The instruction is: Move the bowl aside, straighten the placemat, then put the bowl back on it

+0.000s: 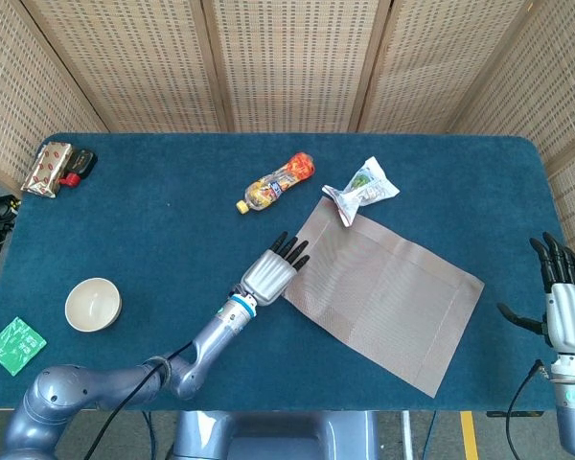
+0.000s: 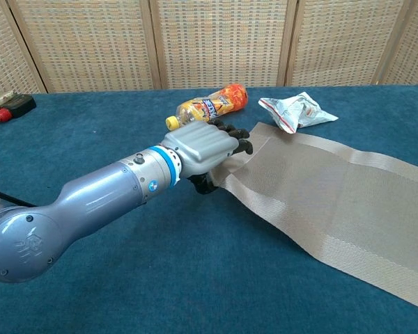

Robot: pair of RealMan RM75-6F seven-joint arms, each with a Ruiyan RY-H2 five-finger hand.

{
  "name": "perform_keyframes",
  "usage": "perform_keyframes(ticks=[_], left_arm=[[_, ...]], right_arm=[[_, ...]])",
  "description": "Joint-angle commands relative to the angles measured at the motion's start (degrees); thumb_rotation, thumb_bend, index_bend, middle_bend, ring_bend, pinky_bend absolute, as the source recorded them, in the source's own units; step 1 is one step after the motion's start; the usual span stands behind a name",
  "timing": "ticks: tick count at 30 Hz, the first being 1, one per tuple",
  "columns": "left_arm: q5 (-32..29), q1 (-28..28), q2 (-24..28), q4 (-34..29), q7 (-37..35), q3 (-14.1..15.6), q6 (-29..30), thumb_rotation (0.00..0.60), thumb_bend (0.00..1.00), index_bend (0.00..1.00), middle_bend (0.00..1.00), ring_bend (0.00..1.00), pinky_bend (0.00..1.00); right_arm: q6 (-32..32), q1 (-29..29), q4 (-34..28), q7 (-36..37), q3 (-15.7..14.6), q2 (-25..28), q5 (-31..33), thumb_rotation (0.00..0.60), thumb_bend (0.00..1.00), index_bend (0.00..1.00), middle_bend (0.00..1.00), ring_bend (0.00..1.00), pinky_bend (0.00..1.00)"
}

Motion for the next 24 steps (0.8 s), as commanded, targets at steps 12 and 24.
perform_keyframes(ticks=[12, 24], left_arm=[[5.04, 0.11, -3.03, 5.03, -5.12, 0.65, 2.43, 0.600, 0.44, 0.59, 0.00, 0.00, 0.00], [8.67, 1.49, -2.56, 5.62, -7.95, 1.21, 5.32, 0.600, 0.44, 0.66, 0.00, 0.00, 0.00]], right_arm=[[-0.72, 0.01, -0.26, 0.79, 0.05, 0.38, 0.39, 0.600, 0.27, 0.09, 0.00, 0.00, 0.00], [-0.80, -0.08, -0.74, 0.89, -0.19, 0.71, 0.04, 0.600, 0.27, 0.09, 0.00, 0.00, 0.00]])
